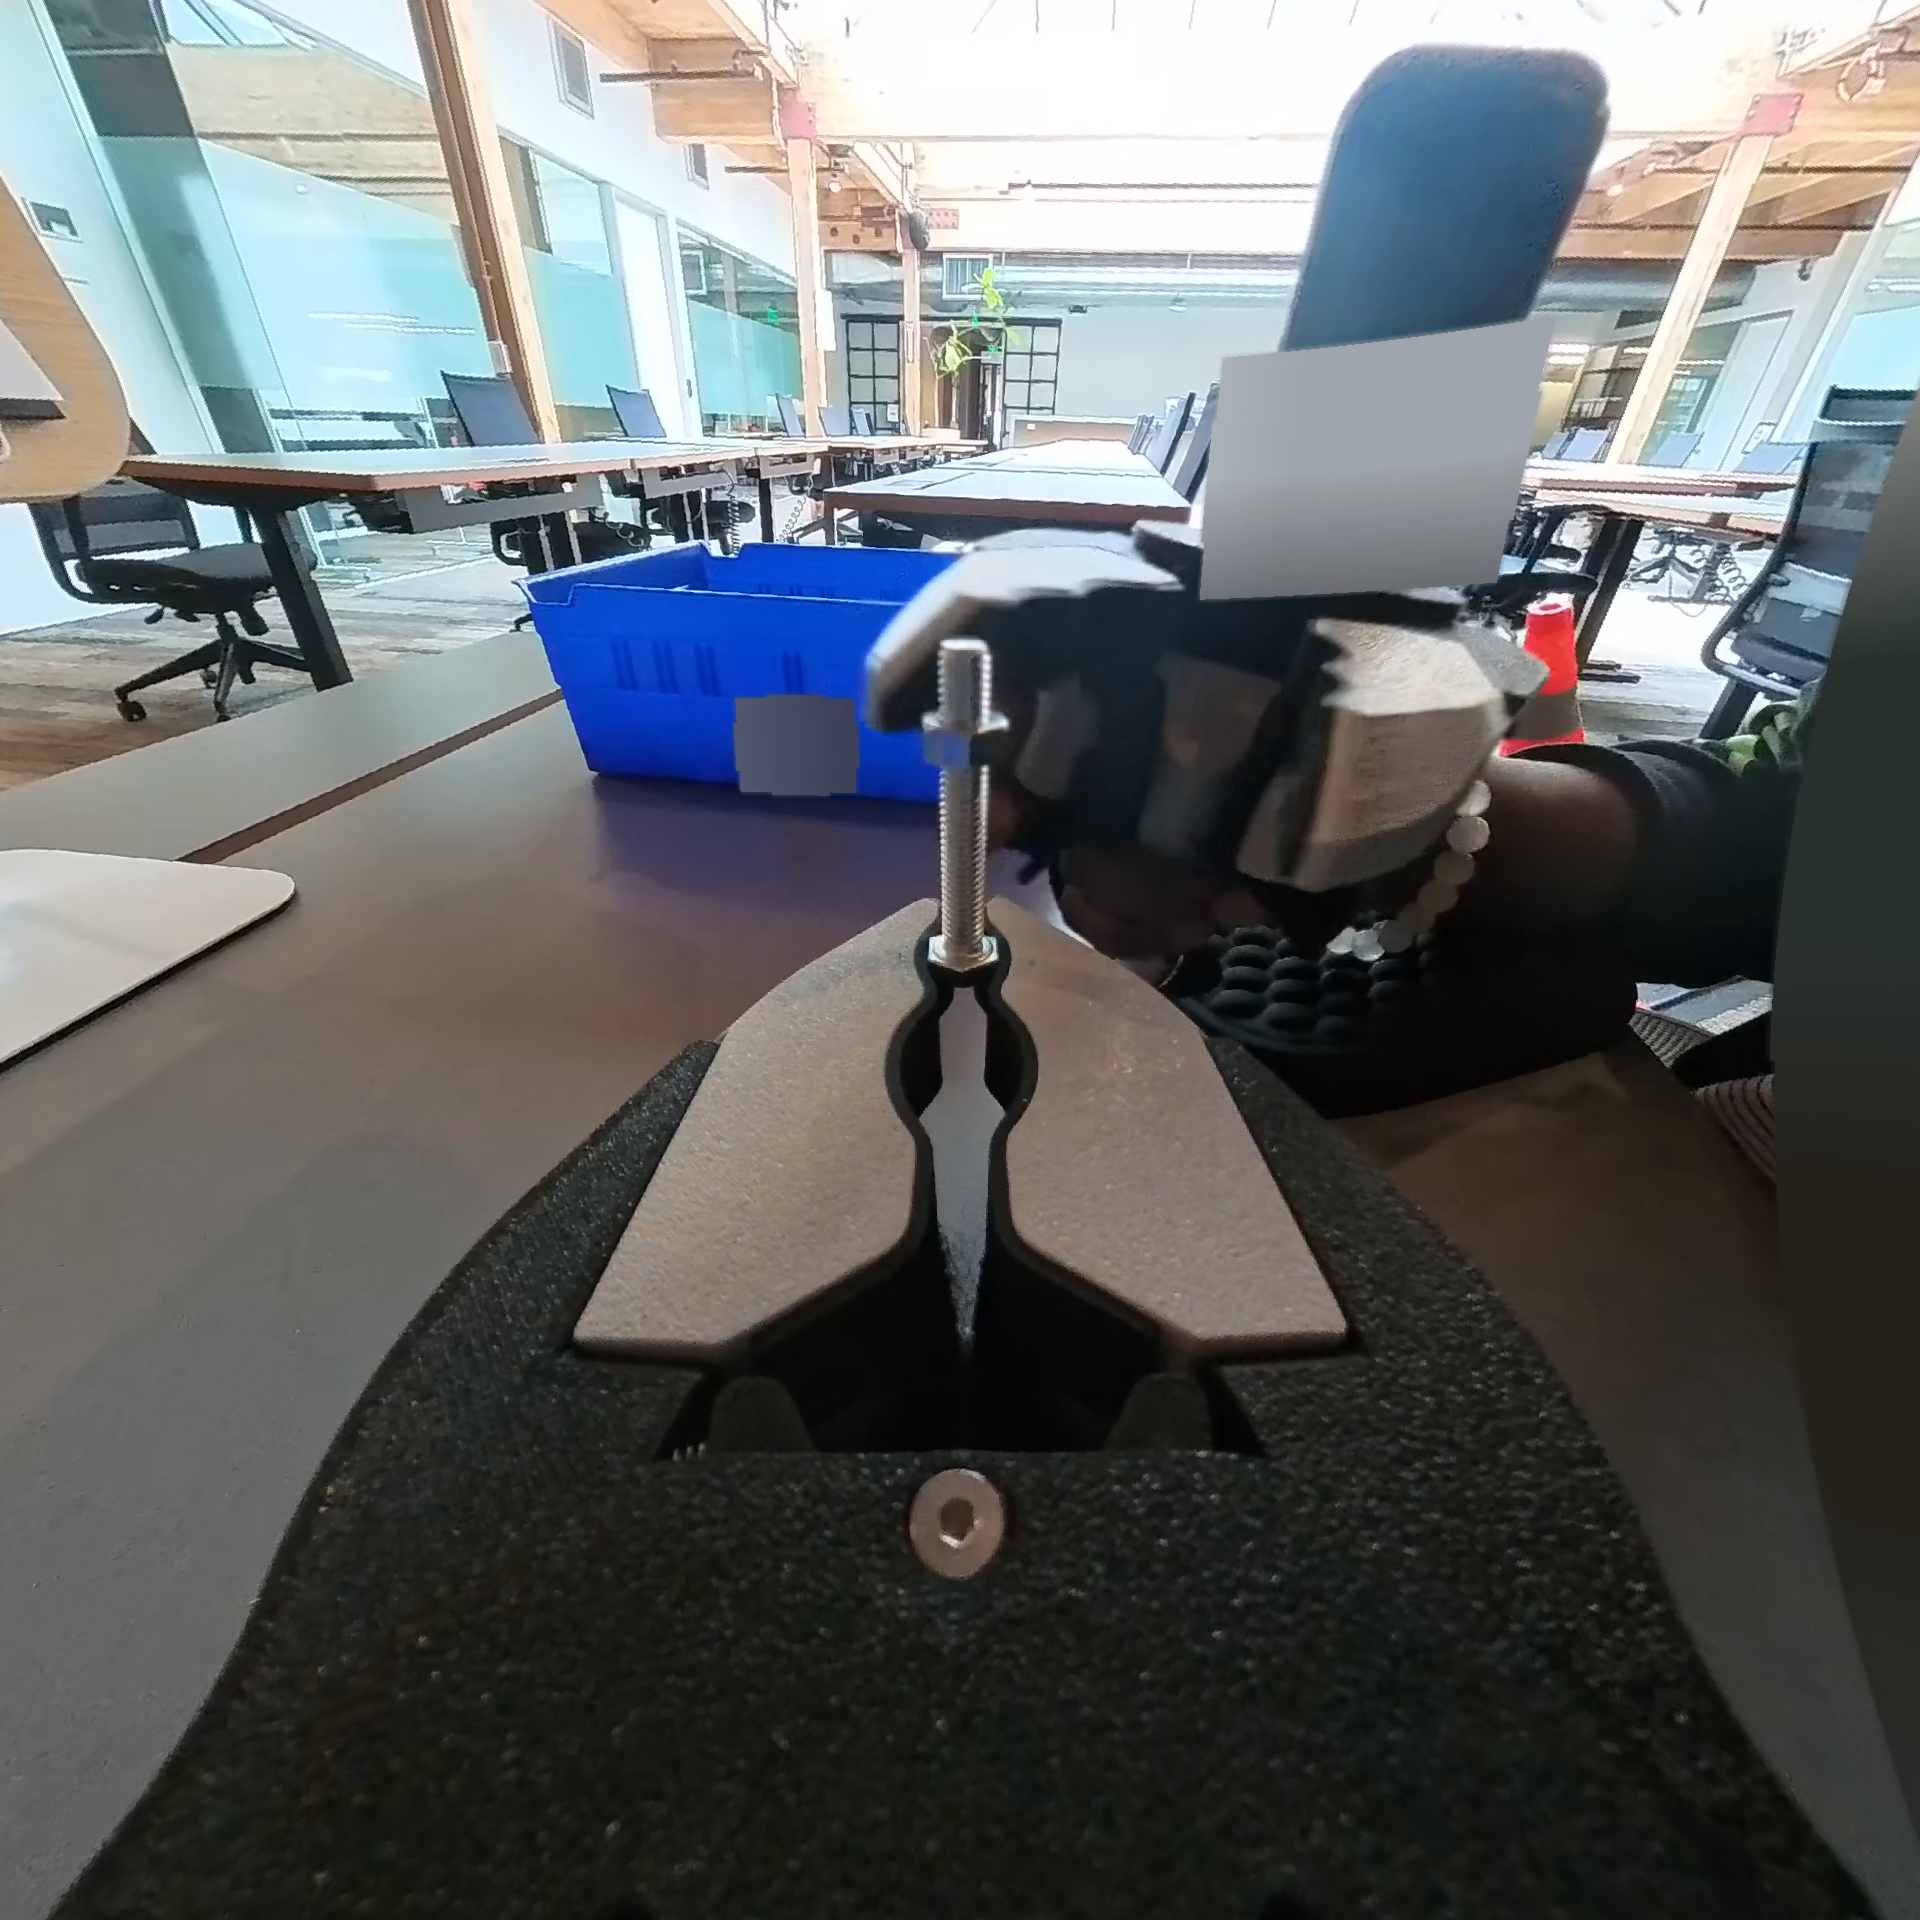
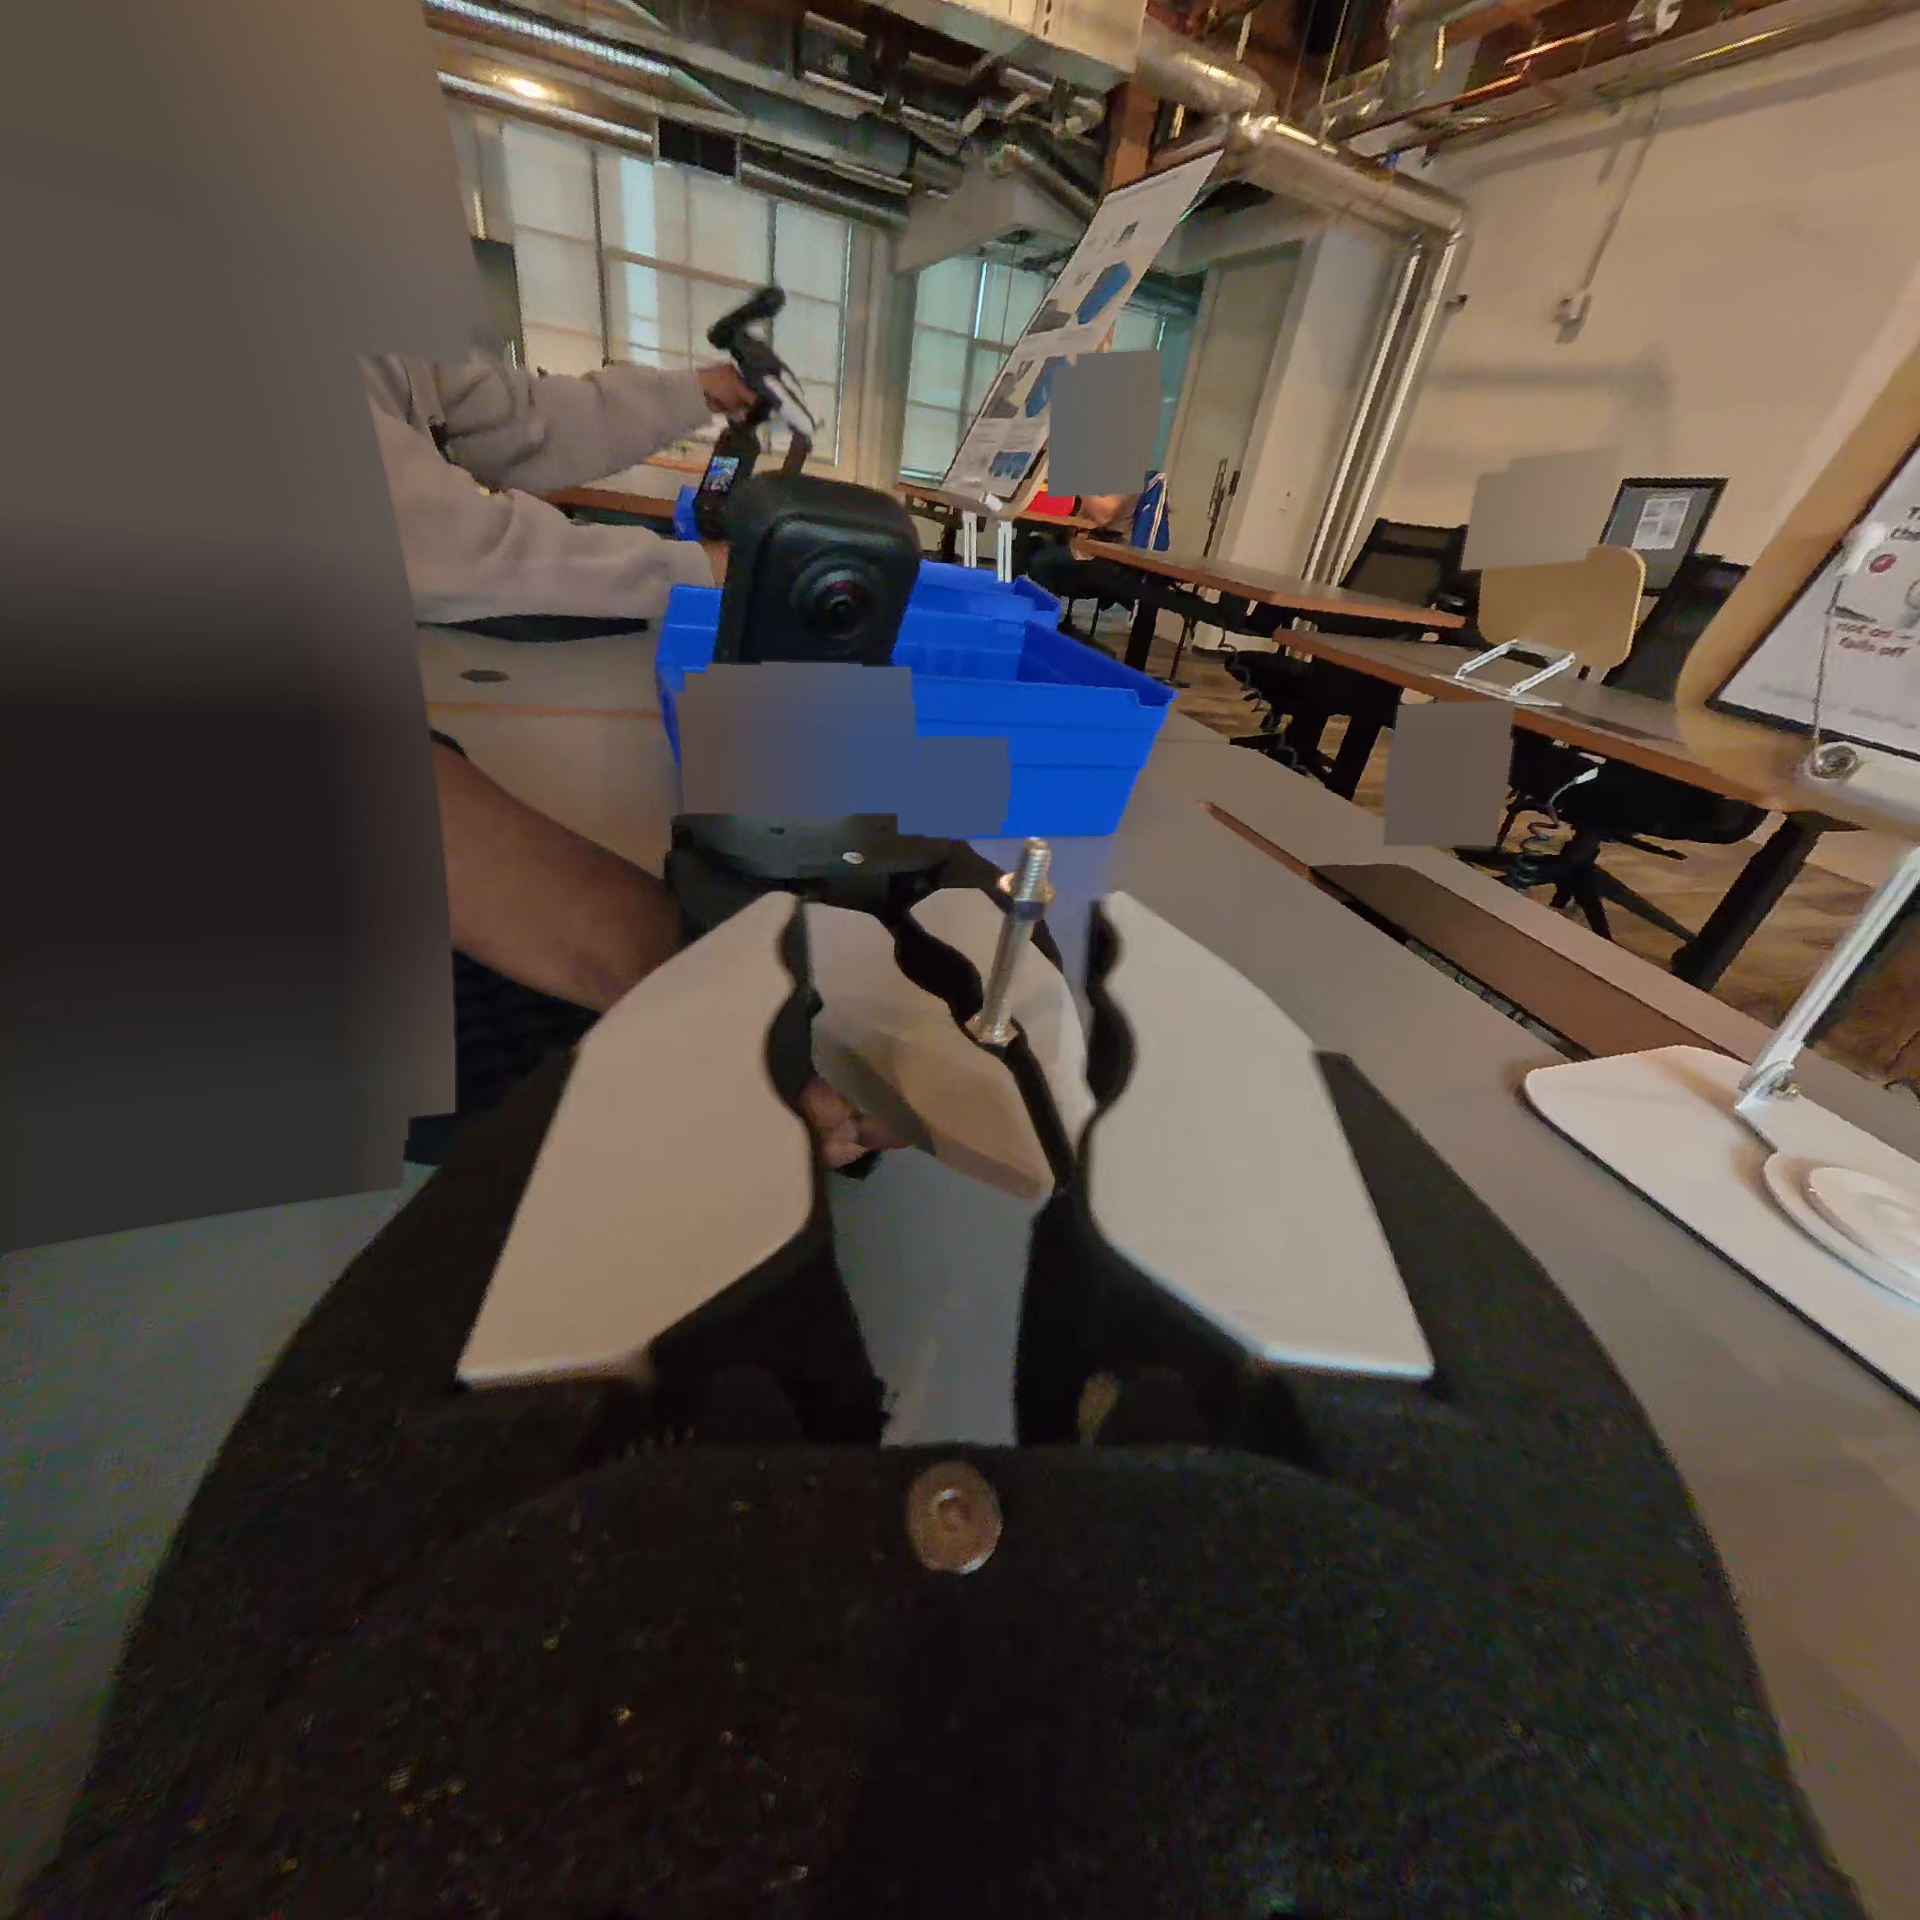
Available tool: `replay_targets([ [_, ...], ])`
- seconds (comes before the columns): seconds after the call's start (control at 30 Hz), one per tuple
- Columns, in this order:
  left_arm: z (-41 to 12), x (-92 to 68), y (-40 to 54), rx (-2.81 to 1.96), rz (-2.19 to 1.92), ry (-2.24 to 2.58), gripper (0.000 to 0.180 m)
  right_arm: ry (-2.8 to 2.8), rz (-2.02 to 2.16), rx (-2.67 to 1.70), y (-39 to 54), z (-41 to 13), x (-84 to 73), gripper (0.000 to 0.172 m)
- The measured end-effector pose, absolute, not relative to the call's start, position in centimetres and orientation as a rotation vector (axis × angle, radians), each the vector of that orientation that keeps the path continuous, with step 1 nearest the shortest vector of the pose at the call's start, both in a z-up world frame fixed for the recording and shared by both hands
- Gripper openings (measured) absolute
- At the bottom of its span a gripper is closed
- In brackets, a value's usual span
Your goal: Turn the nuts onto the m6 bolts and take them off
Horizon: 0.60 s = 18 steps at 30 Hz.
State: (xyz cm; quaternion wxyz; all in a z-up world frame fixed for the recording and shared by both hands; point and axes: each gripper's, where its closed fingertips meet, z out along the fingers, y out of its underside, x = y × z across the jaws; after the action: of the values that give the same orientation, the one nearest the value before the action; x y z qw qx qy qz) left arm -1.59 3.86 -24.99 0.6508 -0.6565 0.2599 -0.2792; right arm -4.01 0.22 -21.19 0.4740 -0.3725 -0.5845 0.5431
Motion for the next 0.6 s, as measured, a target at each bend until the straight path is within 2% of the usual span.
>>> replay_targets([
  [0.07,-25.0,-1.7,3.9,-1.493,-0.630,0.583,0.002,-1.490,1.312,-0.877,-0.4,-21.5,-3.5,0.007],
  [0.2,-25.0,-1.7,3.9,-1.495,-0.630,0.582,0.002,-1.503,1.327,-0.878,-0.7,-21.4,-3.5,0.009],
  [0.47,-25.0,-1.6,3.9,-1.493,-0.632,0.590,0.003,-1.406,1.292,-0.919,0.7,-21.1,-4.1,0.052],
  [0.53,-25.0,-1.6,3.9,-1.494,-0.631,0.588,0.003,-1.422,1.292,-0.909,0.5,-21.2,-4.1,0.049],
  [0.6,-25.0,-1.7,3.9,-1.493,-0.632,0.583,0.002,-1.461,1.298,-0.863,-0.3,-21.2,-3.6,0.016],
])
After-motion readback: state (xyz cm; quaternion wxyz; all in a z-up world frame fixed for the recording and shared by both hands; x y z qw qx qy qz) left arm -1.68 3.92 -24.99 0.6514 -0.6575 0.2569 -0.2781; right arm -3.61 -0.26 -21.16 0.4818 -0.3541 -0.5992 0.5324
